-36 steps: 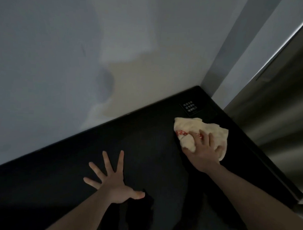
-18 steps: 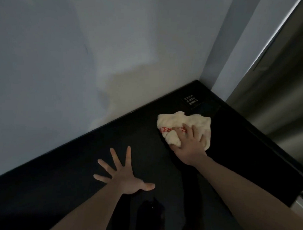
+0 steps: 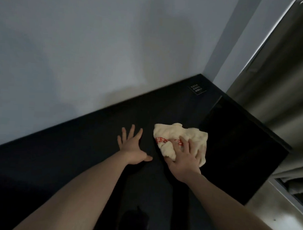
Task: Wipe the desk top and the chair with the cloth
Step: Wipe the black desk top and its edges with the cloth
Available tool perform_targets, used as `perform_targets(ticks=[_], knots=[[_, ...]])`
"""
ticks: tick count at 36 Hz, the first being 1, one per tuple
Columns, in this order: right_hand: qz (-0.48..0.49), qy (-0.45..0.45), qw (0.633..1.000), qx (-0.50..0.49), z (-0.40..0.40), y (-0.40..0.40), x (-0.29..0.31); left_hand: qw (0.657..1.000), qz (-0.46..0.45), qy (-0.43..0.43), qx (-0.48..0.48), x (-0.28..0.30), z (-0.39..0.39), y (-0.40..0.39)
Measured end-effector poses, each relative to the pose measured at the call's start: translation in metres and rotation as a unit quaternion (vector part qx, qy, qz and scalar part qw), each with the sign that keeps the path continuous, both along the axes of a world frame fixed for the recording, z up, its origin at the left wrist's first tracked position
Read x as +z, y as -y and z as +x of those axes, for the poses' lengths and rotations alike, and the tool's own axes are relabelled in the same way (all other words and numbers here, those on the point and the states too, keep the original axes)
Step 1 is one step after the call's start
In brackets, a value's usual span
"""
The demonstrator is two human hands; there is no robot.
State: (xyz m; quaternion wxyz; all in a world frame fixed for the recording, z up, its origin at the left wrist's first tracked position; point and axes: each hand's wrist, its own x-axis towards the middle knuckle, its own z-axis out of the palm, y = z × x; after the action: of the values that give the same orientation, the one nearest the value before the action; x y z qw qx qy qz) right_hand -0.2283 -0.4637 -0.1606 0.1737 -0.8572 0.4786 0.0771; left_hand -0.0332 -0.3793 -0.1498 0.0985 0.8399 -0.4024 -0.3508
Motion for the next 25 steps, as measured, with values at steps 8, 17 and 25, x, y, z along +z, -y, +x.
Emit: perform_targets(ticks=[8,17,25], knots=[[0.025,0.011,1.0,-0.001,-0.007,-0.107,0.003,0.993,-0.032,-0.017,-0.112,0.007,0.02,-0.173],[0.056,0.001,0.996,0.063,-0.011,-0.238,0.012,0.998,-0.005,0.024,-0.057,-0.009,0.041,-0.329],[0.078,-0.008,0.989,0.122,-0.002,-0.312,0.015,0.999,0.027,-0.026,-0.035,0.002,0.044,-0.318]])
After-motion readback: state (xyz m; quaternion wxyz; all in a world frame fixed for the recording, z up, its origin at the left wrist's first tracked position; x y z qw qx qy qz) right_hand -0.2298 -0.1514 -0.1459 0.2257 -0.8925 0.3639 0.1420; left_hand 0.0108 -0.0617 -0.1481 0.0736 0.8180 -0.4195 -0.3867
